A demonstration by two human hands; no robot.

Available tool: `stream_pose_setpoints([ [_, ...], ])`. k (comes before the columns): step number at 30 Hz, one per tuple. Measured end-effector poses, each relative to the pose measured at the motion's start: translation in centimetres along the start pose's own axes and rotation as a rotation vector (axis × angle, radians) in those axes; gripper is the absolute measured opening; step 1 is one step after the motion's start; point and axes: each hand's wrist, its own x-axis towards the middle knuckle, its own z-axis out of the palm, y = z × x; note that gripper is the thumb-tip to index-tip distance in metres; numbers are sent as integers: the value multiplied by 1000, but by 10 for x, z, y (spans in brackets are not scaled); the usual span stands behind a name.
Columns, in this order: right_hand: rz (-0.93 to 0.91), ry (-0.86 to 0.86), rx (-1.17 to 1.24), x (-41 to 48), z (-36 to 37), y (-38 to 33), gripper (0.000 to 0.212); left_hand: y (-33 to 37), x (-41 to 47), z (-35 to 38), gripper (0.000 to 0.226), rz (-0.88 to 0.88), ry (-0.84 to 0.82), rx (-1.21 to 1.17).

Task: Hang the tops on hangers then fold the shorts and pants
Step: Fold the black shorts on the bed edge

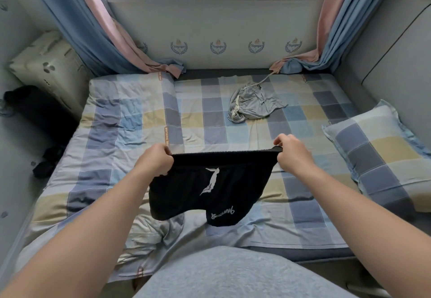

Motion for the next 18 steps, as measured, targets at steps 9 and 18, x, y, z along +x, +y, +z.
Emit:
stream_pose_setpoints([
  [9, 251, -466, 1058, 3, -10, -3, 15, -18, -6, -7, 8, -173, -401, -785],
  [18, -44, -654, 1212, 14, -54, -1, 56, -17, -9, -24, 41, 129, -583, -1030],
])
